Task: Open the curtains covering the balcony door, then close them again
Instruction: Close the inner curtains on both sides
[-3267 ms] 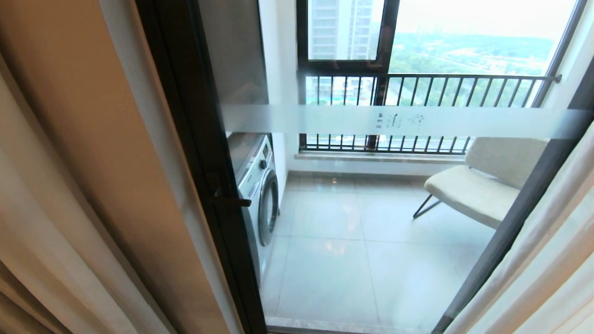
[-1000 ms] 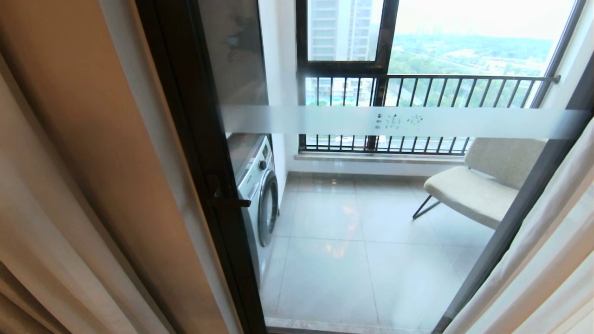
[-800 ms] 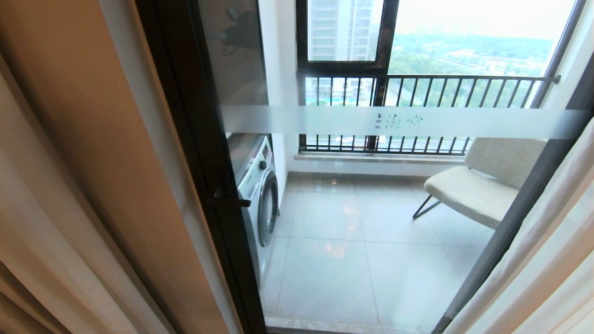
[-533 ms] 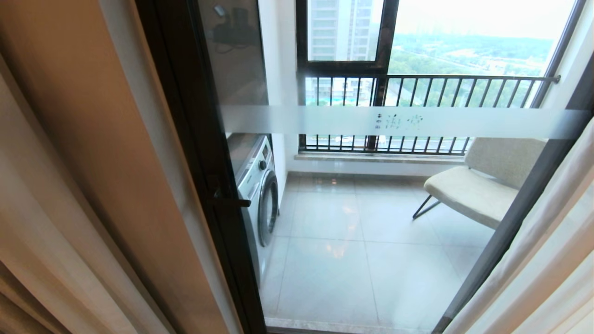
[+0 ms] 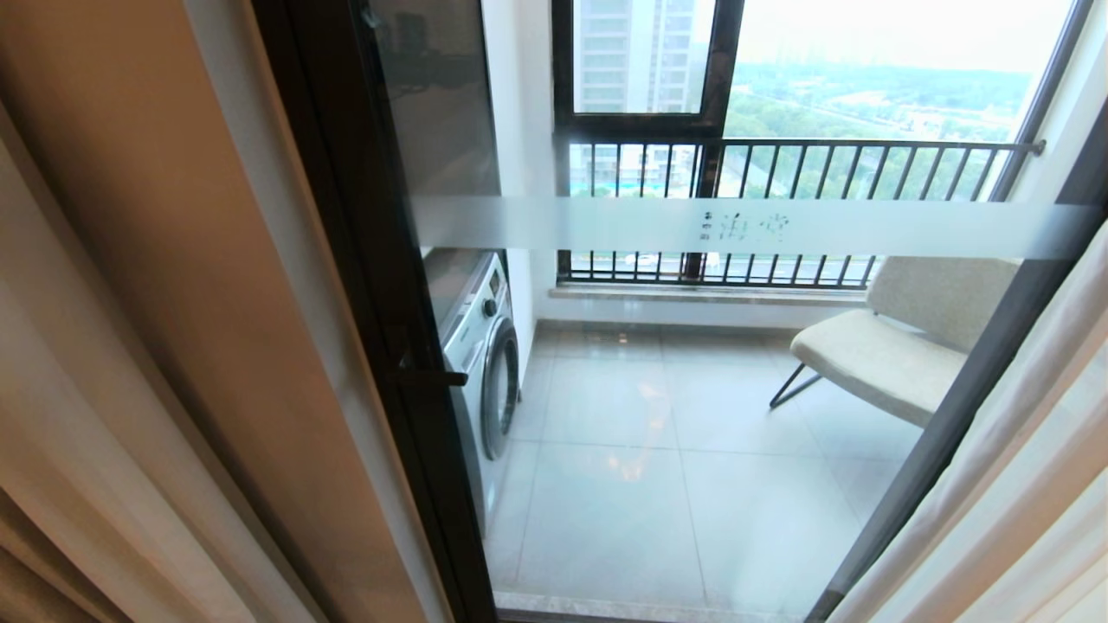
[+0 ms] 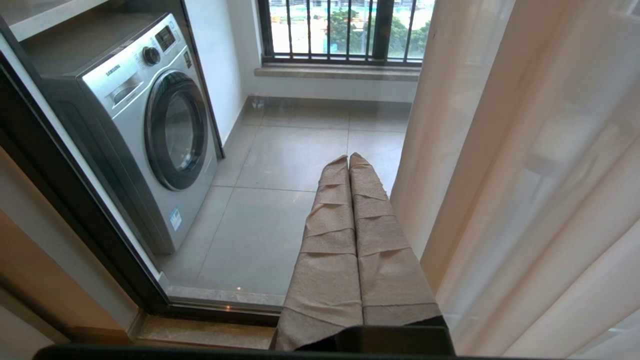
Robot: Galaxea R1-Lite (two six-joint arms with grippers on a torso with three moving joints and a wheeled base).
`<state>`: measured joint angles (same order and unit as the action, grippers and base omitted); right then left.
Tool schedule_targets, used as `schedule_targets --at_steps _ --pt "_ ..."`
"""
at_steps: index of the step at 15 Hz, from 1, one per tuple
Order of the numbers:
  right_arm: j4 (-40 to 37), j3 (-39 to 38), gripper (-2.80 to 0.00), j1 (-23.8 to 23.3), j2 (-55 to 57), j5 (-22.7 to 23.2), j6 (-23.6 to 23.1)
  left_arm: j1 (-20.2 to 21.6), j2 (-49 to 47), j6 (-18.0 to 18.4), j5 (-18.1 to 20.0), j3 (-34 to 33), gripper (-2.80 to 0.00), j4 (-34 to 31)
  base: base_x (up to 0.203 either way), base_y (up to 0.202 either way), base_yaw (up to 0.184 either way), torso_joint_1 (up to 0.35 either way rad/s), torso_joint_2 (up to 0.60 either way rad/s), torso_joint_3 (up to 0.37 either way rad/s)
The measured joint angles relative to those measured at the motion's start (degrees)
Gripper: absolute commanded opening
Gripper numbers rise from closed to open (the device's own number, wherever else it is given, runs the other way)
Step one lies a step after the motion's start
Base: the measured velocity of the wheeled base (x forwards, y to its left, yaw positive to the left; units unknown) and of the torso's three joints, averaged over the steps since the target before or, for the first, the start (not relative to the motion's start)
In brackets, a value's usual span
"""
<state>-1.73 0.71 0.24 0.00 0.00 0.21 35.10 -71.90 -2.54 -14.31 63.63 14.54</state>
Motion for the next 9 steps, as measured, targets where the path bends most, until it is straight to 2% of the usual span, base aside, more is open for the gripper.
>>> schedule_targets --at_steps 4,9 --pt "-0.02 0.00 -2.80 0.00 0.00 0.00 0.01 1.01 -5.70 -0.05 4.98 -0.02 0.00 5.72 0.000 0.000 0.000 0.000 0.00 0.000" --pt "0.00 0.00 -2.80 0.00 0.00 0.00 0.01 1.19 -13.20 -0.07 8.05 1.80 0.00 12.23 0.000 0.000 0.000 0.000 0.00 0.000"
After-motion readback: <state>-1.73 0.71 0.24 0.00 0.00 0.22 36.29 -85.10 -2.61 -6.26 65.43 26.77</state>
